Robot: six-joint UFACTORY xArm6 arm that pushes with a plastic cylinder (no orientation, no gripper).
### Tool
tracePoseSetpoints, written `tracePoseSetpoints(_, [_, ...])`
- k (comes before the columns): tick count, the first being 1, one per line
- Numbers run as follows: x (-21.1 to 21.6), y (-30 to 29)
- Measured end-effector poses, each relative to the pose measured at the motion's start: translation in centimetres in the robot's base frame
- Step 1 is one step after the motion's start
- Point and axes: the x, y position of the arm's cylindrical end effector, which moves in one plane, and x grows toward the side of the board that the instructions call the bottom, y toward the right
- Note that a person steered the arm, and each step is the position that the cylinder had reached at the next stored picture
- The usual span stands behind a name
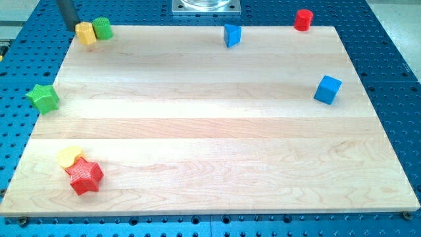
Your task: Push the hexagon to the bottom right of the board
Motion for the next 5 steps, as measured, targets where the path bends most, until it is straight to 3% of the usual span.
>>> tracePoseSetpoints(3, [8.1,0.5])
tracePoseSetpoints(5, [4.8,1.4])
